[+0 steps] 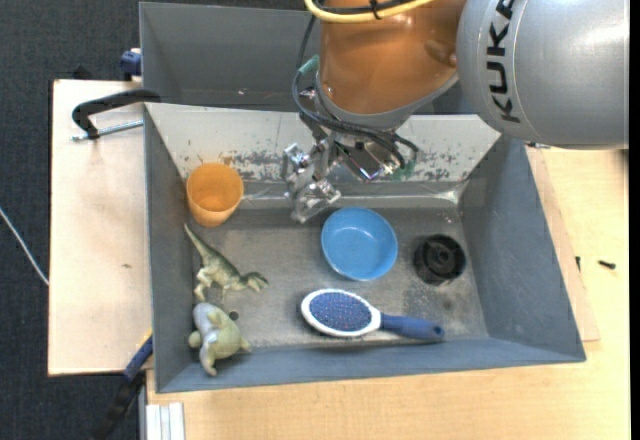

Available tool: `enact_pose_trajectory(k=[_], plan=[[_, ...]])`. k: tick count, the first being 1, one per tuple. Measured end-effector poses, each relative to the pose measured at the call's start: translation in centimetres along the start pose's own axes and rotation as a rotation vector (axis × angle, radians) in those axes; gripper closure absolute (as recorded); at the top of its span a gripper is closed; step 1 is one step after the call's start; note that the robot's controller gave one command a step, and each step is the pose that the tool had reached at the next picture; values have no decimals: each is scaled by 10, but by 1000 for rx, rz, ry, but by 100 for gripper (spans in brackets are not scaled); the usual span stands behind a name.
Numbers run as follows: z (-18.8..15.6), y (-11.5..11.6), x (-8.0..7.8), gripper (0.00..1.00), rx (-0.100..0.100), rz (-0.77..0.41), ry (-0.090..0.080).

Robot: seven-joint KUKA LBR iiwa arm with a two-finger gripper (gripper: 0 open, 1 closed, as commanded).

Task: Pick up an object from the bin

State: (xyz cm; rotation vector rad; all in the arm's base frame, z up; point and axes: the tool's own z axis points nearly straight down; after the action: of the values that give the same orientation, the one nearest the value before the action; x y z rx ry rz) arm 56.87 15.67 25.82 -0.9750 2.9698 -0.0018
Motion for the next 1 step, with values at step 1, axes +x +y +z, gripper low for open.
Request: enact_pose_trajectory(k=[1], plan=[[4, 3, 1, 0, -6, -2, 8]])
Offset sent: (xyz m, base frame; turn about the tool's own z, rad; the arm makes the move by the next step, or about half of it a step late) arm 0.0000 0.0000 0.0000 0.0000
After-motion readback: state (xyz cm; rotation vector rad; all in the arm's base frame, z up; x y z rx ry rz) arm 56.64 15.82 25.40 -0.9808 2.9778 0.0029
